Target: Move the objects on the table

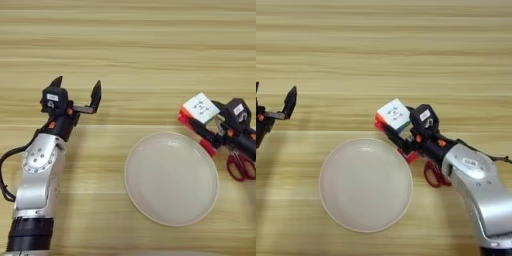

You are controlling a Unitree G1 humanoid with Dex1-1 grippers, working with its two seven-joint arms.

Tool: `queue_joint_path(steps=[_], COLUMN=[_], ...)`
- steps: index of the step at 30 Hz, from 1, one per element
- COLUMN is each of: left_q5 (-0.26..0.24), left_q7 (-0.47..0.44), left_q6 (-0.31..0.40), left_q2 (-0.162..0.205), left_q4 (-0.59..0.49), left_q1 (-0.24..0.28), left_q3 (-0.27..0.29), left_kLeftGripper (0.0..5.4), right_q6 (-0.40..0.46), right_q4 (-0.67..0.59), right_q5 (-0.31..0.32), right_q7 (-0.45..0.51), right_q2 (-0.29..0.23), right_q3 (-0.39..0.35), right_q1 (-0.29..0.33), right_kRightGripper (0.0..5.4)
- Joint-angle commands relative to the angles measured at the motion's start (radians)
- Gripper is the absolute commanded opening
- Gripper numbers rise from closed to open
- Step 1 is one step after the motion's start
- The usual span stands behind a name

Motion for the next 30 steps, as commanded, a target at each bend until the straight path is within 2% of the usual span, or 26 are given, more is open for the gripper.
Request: queue_joint_path(steps=[1, 6, 10, 14, 22, 30], left_q5=[0.011, 0.022, 0.02, 0.021, 0.021, 0.015], left_q7=[-0.001, 0.0, -0.001, -0.002, -0.001, -0.002], left_q6=[0.009, 0.005, 0.007, 0.007, 0.009, 0.014], left_q2=[0.006, 0.01, 0.01, 0.008, 0.005, 0.005], left_q4=[-0.008, -0.016, -0.019, -0.022, -0.032, -0.038], left_q1=[0.004, 0.009, 0.012, 0.013, 0.015, 0.014], left_q3=[-0.008, -0.014, -0.013, -0.013, -0.015, -0.013], left_kLeftGripper=[5.4, 5.4, 5.4, 5.4, 5.4, 5.4], right_q6=[-0.028, -0.043, -0.047, -0.046, -0.098, -0.13], right_q4=[-0.062, -0.072, -0.064, -0.038, 0.061, 0.099], right_q5=[0.024, 0.027, 0.016, 0.008, -0.04, -0.067], right_q7=[0.076, 0.129, 0.15, 0.163, 0.177, 0.191], right_q2=[-0.055, -0.097, -0.118, -0.127, -0.127, -0.138], right_q3=[0.046, 0.094, 0.129, 0.164, 0.235, 0.264], right_q1=[0.063, 0.103, 0.111, 0.111, 0.109, 0.117], right_kRightGripper=[3.31, 3.31, 3.31, 3.31, 3.31, 3.31])
